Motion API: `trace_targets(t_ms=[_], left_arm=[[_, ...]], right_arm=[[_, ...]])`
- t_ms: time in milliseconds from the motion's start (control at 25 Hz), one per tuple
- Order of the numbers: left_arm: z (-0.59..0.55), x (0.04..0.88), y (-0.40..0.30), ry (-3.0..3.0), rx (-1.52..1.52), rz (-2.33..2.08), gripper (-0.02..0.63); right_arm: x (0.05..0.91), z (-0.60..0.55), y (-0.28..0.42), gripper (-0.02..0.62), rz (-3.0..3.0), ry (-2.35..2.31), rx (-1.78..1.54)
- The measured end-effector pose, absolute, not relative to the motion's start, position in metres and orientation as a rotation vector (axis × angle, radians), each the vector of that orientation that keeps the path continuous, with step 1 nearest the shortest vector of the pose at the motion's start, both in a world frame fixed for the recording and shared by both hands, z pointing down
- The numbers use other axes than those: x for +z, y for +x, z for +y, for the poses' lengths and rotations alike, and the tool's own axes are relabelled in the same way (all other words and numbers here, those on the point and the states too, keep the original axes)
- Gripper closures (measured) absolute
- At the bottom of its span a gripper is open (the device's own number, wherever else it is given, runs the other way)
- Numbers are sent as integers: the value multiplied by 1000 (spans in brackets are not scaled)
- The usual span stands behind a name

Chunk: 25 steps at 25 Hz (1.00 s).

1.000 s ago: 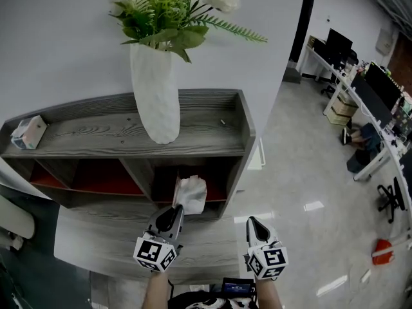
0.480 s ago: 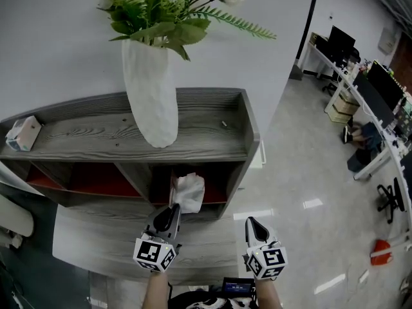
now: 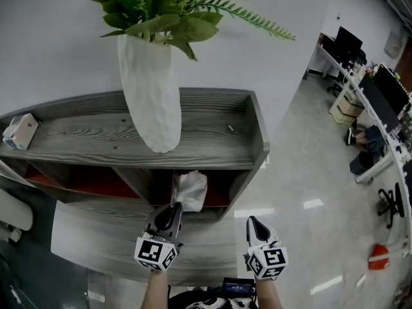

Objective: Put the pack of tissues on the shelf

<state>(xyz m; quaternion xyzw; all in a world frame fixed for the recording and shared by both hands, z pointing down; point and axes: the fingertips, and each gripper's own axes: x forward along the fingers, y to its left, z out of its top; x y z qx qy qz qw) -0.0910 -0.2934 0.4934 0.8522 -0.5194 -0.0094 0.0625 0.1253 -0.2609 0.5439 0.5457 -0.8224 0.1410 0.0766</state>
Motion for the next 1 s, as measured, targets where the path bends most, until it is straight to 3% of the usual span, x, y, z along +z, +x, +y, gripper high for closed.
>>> trace_targets(t_ms=[1000], left_arm=[[-320, 502, -85, 2529, -58, -1622, 577]], right_arm=[[543, -281, 133, 592, -2428, 1624, 390]])
